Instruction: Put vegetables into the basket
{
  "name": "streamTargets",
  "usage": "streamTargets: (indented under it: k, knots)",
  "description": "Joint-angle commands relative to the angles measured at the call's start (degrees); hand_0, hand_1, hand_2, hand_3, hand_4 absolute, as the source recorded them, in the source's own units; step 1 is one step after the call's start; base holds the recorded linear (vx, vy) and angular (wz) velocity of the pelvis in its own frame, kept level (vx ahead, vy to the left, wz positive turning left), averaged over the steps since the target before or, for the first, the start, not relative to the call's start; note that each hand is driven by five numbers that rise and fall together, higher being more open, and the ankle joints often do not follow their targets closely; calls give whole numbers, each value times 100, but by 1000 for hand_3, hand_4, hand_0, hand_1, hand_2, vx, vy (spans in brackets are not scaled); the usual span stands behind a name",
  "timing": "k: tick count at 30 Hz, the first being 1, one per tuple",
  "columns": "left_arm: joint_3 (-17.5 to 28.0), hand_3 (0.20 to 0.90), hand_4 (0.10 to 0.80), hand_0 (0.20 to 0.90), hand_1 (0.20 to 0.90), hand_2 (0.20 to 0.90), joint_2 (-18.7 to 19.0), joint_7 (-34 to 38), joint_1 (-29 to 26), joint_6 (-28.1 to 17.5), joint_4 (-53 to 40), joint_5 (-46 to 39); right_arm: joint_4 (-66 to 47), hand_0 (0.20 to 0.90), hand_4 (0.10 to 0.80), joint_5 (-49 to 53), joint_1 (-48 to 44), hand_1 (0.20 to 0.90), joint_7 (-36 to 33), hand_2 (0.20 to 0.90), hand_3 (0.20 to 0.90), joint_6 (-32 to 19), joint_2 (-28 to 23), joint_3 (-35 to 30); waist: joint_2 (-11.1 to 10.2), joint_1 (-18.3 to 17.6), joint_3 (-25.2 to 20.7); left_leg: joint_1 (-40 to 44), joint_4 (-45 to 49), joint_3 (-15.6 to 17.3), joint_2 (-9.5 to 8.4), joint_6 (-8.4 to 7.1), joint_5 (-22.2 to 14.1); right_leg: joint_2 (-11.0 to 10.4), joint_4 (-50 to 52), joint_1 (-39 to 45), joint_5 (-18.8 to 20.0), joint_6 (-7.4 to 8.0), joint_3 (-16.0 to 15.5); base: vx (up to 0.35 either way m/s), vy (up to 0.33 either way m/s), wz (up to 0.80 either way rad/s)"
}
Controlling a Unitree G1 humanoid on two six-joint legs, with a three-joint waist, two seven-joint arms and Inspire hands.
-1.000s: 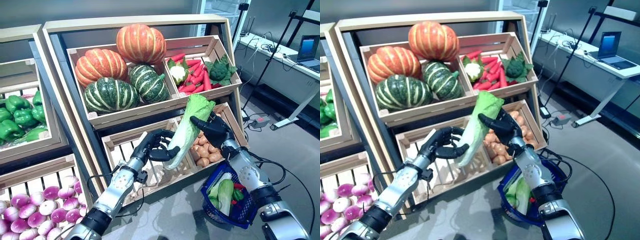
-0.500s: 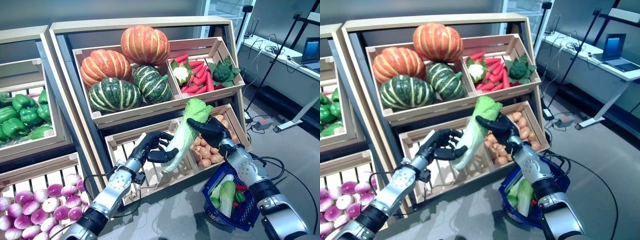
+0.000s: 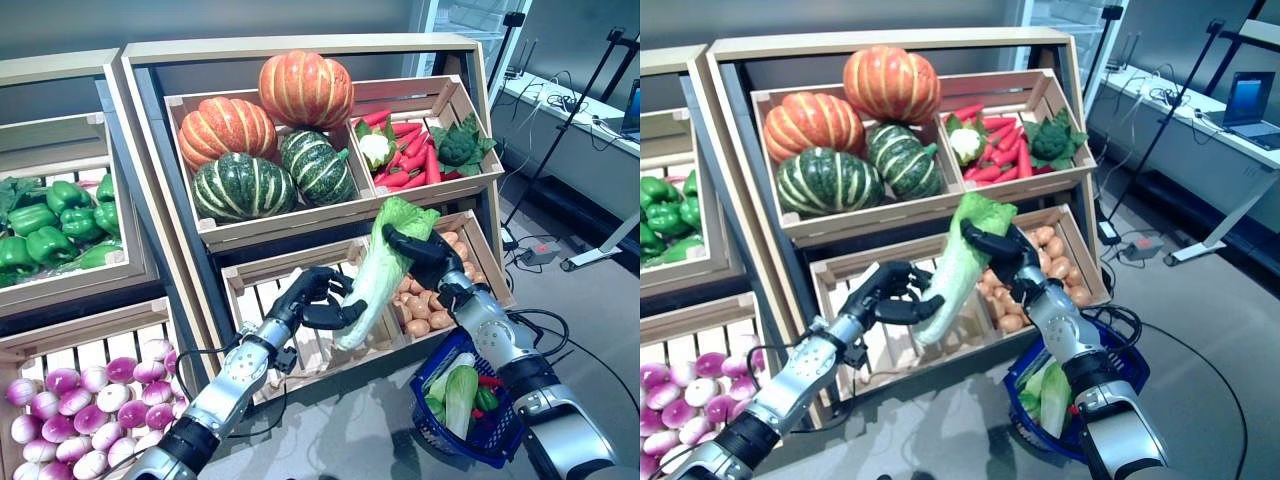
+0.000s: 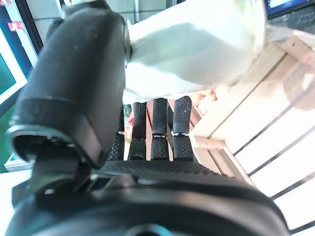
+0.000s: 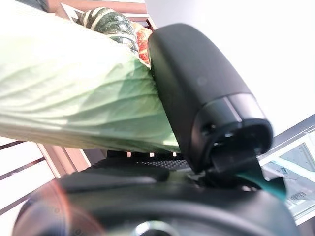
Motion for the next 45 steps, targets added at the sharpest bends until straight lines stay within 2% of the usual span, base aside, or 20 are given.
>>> streamTargets:
  k: [1, 8, 9, 10, 11, 16, 22, 27, 33, 39, 41, 45]
  knots:
    - [-176, 300, 400, 300, 300, 300, -61, -129, -897, -1126, -737, -25, 82, 300, 400, 380, -1051, 300, 239, 300, 300, -540, -85, -76, -183, -3, -447, -13, 6, 347, -178, 123, -524, -201, 10, 185, -266, -8, 33, 0, 0, 0]
    - [-79, 300, 400, 300, 300, 300, 24, -138, -835, -1066, -771, 166, 132, 300, 400, 126, -705, 300, 298, 300, 300, -407, -293, -145, -190, -106, -435, 26, 6, 464, -154, 127, -536, -191, 10, 162, -248, 11, 144, 0, 0, 0]
    - [-19, 571, 580, 571, 571, 571, 51, -112, -795, -1012, -781, 154, 147, 300, 400, 119, -567, 300, 332, 300, 300, -397, -386, -206, -195, -137, -431, 37, 6, 487, -150, 129, -541, -186, 10, 161, -246, 14, 168, 0, 0, 0]
    - [21, 775, 717, 775, 775, 775, 74, -103, -764, -973, -779, 124, 161, 300, 400, 131, -468, 300, 328, 300, 300, -414, -439, -252, -196, -155, -428, 44, 6, 506, -145, 127, -540, -184, 10, 159, -241, 19, 183, 0, 0, 0]
    - [65, 900, 800, 900, 900, 900, 84, -122, -747, -924, -750, 84, 182, 300, 400, 169, -403, 300, 320, 300, 300, -416, -489, -305, -200, -167, -424, 53, 6, 523, -140, 127, -540, -183, 10, 157, -236, 22, 195, 7, -11, -4]
    - [293, 900, 800, 900, 900, 900, 105, -53, -625, -708, -644, -115, 237, 300, 400, 81, -108, 300, 254, 300, 300, -578, -681, -613, -206, -235, -391, 93, 6, 622, -109, 125, -539, -171, 10, 143, -209, 31, 238, -1, -11, -10]
    - [627, 900, 800, 900, 900, 900, 129, 90, -448, -659, -516, 91, 364, 300, 400, 156, 242, 300, 175, 300, 300, -602, -1002, -985, -208, -318, -360, 133, 6, 732, -81, 119, -537, -156, 10, 123, -183, 35, 315, 4, -5, -11]
    - [962, 900, 800, 900, 900, 900, 309, 141, -286, -629, -297, 199, 548, 300, 400, 116, 575, 300, 250, 300, 300, -630, -1313, -1414, -214, -376, -329, 165, 6, 828, -58, 105, -538, -149, 10, 122, -168, 45, 347, 12, -14, -10]
    - [1323, 900, 800, 900, 900, 900, 445, -93, 50, -551, -184, -52, 559, 300, 400, 52, 925, 300, 211, 300, 300, -670, -1503, -1822, -204, -413, -299, 178, 6, 887, -45, 90, -536, -148, 10, 116, -166, 48, 343, 8, -3, -8]
    - [1344, 900, 800, 900, 900, 900, 342, -172, 203, -580, -150, -129, 1051, 300, 400, -223, 1087, 300, 27, 300, 300, -694, -1591, -2019, -200, -410, -225, 260, 6, 929, -41, 127, -548, -170, 173, 189, -259, 39, 277, 44, -2, -4]
    - [1243, 900, 800, 900, 900, 900, 342, -149, 123, -578, -111, -169, 1295, 300, 400, -4, 1073, 300, 22, 300, 300, -739, -1495, -2058, -201, -391, -74, 179, 191, 904, -26, 141, -541, -217, 634, -15, -416, 26, 272, 17, -46, 1]
    - [1163, 900, 800, 900, 900, 900, 363, -123, 48, -596, -127, -312, 1626, 300, 400, 67, 969, 300, 1, 300, 300, -965, -1369, -2089, -218, -287, 214, -66, 438, 808, -10, 137, -605, -271, 710, -151, -416, 42, 212, 2, -95, 1]
